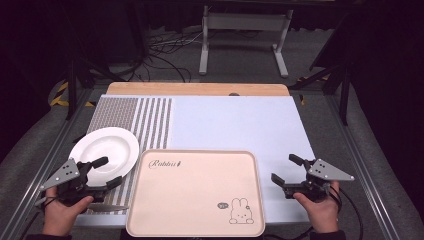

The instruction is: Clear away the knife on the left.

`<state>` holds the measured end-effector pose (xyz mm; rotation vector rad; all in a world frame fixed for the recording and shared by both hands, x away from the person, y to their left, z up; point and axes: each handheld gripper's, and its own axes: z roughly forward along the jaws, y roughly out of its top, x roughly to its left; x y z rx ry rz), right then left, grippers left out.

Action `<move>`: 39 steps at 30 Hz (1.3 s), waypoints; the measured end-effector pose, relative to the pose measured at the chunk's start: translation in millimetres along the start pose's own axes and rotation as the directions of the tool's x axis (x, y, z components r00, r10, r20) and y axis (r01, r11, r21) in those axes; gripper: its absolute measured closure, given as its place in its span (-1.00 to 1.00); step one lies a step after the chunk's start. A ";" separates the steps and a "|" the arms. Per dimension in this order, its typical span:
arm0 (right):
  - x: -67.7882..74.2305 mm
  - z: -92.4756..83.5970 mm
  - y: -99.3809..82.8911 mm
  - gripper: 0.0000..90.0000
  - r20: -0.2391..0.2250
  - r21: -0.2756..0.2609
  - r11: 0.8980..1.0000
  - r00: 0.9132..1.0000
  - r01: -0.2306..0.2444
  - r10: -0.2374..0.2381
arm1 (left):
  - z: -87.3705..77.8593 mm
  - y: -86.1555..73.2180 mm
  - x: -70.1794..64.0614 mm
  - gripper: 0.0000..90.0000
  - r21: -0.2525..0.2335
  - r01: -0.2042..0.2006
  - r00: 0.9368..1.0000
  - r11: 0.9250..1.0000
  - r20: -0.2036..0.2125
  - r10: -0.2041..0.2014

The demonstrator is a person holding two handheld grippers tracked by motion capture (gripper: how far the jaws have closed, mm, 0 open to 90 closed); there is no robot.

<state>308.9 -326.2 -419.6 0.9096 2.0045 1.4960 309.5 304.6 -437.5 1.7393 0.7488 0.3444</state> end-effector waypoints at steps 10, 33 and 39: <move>-1.5 2.3 -0.3 -0.88 -0.019 -0.004 1.000 1.000 -0.018 0.018 | -4.7 8.8 1.4 -0.81 0.094 -0.069 0.997 0.993 0.047 0.065; -0.3 5.3 -3.5 -0.88 -0.050 0.008 1.000 0.998 -0.023 0.023 | -12.1 27.3 -1.1 -0.64 0.490 -0.275 0.961 0.828 0.105 0.257; -0.2 4.8 -3.6 -0.88 -0.049 0.009 1.000 0.998 -0.026 0.026 | -11.9 29.2 -1.7 -0.66 0.531 -0.299 0.953 0.793 0.124 0.276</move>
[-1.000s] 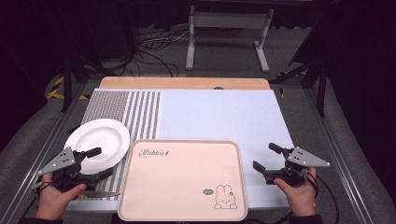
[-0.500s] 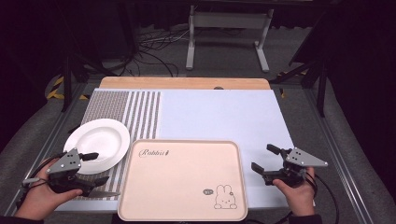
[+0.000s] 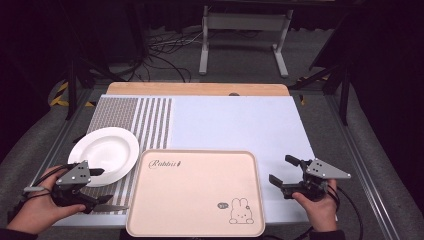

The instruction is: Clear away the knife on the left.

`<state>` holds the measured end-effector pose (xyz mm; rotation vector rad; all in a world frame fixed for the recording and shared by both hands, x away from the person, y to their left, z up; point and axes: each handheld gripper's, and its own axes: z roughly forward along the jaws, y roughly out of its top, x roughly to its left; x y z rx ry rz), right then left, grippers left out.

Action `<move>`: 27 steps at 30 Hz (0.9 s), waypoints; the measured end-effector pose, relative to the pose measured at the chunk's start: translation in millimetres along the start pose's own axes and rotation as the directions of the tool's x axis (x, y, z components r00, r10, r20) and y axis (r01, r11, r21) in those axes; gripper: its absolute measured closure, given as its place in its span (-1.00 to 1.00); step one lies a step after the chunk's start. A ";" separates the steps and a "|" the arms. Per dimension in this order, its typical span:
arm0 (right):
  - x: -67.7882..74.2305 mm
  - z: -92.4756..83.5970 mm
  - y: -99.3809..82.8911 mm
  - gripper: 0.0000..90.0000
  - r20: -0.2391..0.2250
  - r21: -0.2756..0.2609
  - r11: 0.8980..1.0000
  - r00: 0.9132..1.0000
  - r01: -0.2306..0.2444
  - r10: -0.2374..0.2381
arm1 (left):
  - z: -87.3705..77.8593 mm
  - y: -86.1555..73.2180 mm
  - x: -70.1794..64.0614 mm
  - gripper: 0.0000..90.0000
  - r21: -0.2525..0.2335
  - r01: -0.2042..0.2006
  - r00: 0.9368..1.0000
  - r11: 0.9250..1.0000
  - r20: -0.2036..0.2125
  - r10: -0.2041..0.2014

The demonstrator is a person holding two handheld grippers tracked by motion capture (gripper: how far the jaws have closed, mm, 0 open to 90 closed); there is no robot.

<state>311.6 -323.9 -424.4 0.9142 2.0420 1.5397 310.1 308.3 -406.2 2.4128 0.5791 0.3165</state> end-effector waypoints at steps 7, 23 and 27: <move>0.2 0.6 -0.4 -0.88 -0.003 0.005 1.000 1.000 0.001 -0.001 | -0.6 0.3 0.4 -0.68 0.105 -0.063 0.998 0.993 -0.011 0.064; 0.3 1.5 -1.5 -0.88 0.000 0.015 1.000 1.000 0.000 0.000 | 5.7 -7.7 1.3 -0.56 0.303 -0.184 0.983 0.935 0.070 0.171; 2.0 2.4 -1.2 -0.87 -0.005 0.016 1.000 1.000 0.005 -0.005 | 2.4 -8.3 2.5 -0.48 0.322 -0.200 0.980 0.925 0.078 0.185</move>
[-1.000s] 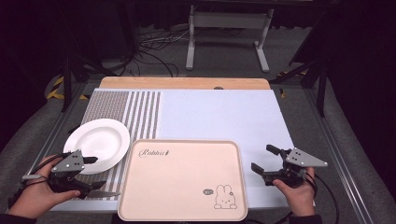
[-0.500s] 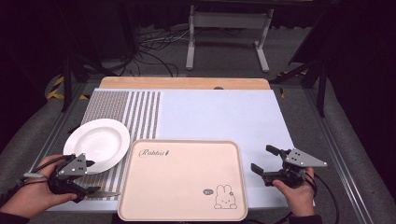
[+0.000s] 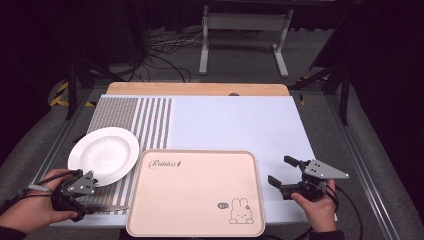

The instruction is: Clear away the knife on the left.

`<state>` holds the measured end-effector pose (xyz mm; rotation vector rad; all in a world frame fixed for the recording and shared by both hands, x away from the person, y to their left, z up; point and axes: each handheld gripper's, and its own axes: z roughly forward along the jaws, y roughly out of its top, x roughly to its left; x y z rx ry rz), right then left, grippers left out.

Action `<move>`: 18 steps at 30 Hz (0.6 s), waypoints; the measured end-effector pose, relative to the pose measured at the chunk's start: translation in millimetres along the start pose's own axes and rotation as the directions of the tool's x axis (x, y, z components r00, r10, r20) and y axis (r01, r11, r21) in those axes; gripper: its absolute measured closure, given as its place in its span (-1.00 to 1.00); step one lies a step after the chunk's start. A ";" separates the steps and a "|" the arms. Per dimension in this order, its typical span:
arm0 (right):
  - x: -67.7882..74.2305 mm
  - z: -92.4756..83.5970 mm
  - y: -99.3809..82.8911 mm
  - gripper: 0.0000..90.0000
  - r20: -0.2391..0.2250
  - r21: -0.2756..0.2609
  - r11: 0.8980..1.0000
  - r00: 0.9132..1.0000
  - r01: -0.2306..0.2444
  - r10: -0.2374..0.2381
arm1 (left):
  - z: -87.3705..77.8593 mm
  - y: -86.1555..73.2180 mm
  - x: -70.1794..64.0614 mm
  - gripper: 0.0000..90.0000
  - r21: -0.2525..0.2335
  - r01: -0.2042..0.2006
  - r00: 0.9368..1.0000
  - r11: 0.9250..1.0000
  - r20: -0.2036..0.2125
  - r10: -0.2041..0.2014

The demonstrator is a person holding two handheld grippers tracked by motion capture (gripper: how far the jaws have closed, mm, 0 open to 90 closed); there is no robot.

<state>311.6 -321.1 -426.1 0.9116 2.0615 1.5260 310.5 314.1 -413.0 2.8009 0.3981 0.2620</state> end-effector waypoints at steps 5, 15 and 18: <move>0.6 0.4 -0.1 -0.87 -0.002 0.001 1.000 1.000 0.002 -0.002 | -4.4 -1.6 -0.7 -0.40 0.021 -0.023 1.000 1.000 0.018 0.023; 0.8 0.5 -0.6 -0.88 -0.014 -0.001 1.000 1.000 0.002 -0.002 | 5.4 -4.7 1.4 -0.23 0.134 -0.098 0.994 0.986 0.059 0.091; 0.9 0.6 -0.5 -0.88 -0.015 -0.002 1.000 1.000 0.005 -0.005 | 8.0 -6.9 4.2 -0.17 0.169 -0.120 0.991 0.978 0.076 0.109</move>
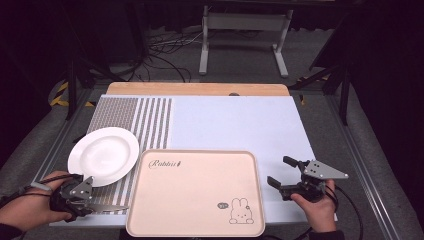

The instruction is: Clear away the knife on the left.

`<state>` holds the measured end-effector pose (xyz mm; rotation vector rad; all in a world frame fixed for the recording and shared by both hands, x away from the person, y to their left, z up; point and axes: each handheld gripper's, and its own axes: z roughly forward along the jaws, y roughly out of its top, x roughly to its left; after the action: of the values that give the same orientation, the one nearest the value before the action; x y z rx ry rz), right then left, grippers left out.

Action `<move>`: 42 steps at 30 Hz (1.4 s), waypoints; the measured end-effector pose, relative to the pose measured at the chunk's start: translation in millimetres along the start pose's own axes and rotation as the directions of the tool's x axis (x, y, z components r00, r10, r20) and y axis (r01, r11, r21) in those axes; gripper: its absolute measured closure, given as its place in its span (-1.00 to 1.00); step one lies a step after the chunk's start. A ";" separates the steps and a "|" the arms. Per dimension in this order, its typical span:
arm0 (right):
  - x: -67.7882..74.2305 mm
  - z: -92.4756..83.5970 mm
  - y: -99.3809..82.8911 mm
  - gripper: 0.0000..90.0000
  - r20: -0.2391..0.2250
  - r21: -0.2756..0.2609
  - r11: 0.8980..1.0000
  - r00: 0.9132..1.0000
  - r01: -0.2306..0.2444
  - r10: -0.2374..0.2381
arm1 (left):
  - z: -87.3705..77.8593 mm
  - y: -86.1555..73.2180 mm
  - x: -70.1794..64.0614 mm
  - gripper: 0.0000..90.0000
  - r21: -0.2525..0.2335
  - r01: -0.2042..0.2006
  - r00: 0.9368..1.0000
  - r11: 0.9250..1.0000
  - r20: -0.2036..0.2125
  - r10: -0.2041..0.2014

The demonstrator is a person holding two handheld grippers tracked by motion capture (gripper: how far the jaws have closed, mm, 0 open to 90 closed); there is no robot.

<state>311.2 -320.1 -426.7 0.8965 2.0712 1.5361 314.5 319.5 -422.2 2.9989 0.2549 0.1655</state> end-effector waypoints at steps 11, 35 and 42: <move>1.7 2.2 -0.3 -0.88 -0.014 0.010 1.000 1.000 0.009 -0.009 | 4.7 -4.8 6.4 0.31 0.114 -0.084 0.996 0.990 0.034 0.081; 3.6 2.1 -0.3 -0.87 -0.028 0.005 1.000 0.999 0.016 -0.016 | 4.8 -9.4 8.7 0.77 0.175 -0.202 0.979 0.964 0.070 0.192; 3.8 2.5 -0.3 -0.88 -0.029 0.011 1.000 0.999 0.018 -0.017 | 4.3 -9.2 8.6 0.77 0.177 -0.199 0.979 0.964 0.068 0.190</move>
<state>310.1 -315.8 -427.6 0.8629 2.1044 1.5384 322.0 329.5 -426.8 3.2032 -0.0331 0.0889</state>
